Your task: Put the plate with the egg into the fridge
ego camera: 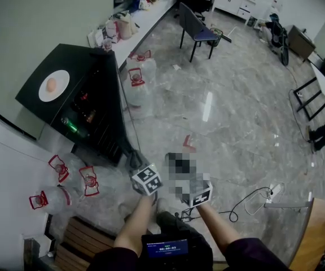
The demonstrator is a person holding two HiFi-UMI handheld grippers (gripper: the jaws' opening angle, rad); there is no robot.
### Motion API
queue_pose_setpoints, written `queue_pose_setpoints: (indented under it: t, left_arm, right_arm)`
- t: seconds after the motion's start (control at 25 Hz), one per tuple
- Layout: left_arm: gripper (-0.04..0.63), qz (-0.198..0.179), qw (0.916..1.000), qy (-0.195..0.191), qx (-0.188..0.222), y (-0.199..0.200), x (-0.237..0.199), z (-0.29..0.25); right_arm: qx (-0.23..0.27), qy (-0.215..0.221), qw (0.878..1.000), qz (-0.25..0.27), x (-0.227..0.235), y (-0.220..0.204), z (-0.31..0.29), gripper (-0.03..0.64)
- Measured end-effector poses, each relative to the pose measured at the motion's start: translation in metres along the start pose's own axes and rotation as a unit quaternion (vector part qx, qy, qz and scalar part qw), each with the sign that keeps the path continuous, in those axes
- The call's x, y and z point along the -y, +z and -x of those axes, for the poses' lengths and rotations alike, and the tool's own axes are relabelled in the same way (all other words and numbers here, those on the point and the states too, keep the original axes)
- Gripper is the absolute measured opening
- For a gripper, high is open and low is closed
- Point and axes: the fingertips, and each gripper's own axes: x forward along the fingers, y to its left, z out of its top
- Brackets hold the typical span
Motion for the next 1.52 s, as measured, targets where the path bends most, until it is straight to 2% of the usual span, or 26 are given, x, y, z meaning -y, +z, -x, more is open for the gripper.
queue_pose_setpoints:
  t: [0.08,0.16,0.24,0.32,0.4,0.48,0.56,0.6,0.68,0.72,0.76,0.92,1.0,1.2,1.32,1.44,1.52]
  left_arm:
    - [0.035,-0.008,0.9999,0.001,-0.009,0.0,-0.002,0.001]
    - [0.035,-0.023,0.9994,-0.016,-0.018,0.001,0.001,0.003]
    - [0.037,-0.036,0.9967,-0.069,-0.021,0.003,0.002,0.008]
    - [0.037,-0.04,0.9877,-0.151,0.009,0.012,-0.001,0.027]
    - [0.038,-0.05,0.9696,-0.23,0.065,0.033,-0.012,0.052]
    - [0.042,-0.05,0.9527,-0.285,0.093,0.059,-0.036,0.062]
    - [0.09,-0.057,0.933,-0.347,0.078,0.079,-0.056,0.06]
    - [0.124,-0.073,0.9191,-0.382,0.061,0.085,-0.06,0.058]
    - [0.149,-0.111,0.8916,-0.438,0.029,0.089,-0.067,0.056]
    - [0.149,-0.127,0.882,-0.453,0.021,0.088,-0.071,0.056]
    - [0.149,-0.139,0.8753,-0.463,0.018,0.087,-0.076,0.057]
    - [0.149,-0.164,0.8616,-0.48,0.014,0.088,-0.087,0.053]
    - [0.149,-0.176,0.8508,-0.495,0.012,0.087,-0.084,0.054]
    - [0.149,-0.195,0.8169,-0.543,0.011,0.08,-0.057,0.057]
    - [0.149,-0.203,0.7947,-0.572,0.011,0.078,-0.034,0.062]
    - [0.149,-0.221,0.7714,-0.597,0.009,0.077,-0.007,0.067]
    - [0.149,-0.236,0.7593,-0.606,0.006,0.075,0.012,0.066]
  right_arm:
    - [-0.004,0.002,1.0,-0.013,-0.004,0.0,0.002,0.011]
    - [-0.002,-0.001,1.0,-0.023,-0.007,0.0,0.001,0.011]
    - [0.0,-0.009,1.0,-0.024,-0.011,0.001,-0.004,0.011]
    - [-0.003,-0.016,1.0,-0.022,-0.018,0.001,-0.011,0.011]
    - [-0.001,-0.019,1.0,-0.022,-0.026,-0.002,-0.019,0.011]
    - [0.003,-0.021,1.0,-0.02,-0.037,-0.003,-0.028,0.011]
    - [0.006,-0.023,1.0,-0.019,-0.052,0.0,-0.038,0.011]
    - [0.006,-0.024,1.0,-0.019,-0.06,0.0,-0.044,0.011]
    - [0.007,-0.028,0.999,-0.02,-0.073,-0.001,-0.053,0.011]
    - [0.008,-0.031,0.999,-0.021,-0.08,-0.002,-0.057,0.011]
    - [0.009,-0.034,0.999,-0.022,-0.086,-0.003,-0.061,0.011]
    - [0.012,-0.053,0.998,-0.024,-0.106,-0.006,-0.075,0.011]
    - [0.015,-0.069,0.997,-0.023,-0.11,-0.005,-0.076,0.011]
    - [0.033,-0.099,0.994,-0.016,-0.108,0.012,-0.075,0.023]
    - [0.04,-0.103,0.994,-0.015,-0.102,0.033,-0.073,0.105]
    - [0.048,-0.122,0.991,-0.001,-0.086,0.059,-0.065,0.142]
    - [0.049,-0.139,0.989,0.017,-0.073,0.073,-0.064,0.16]
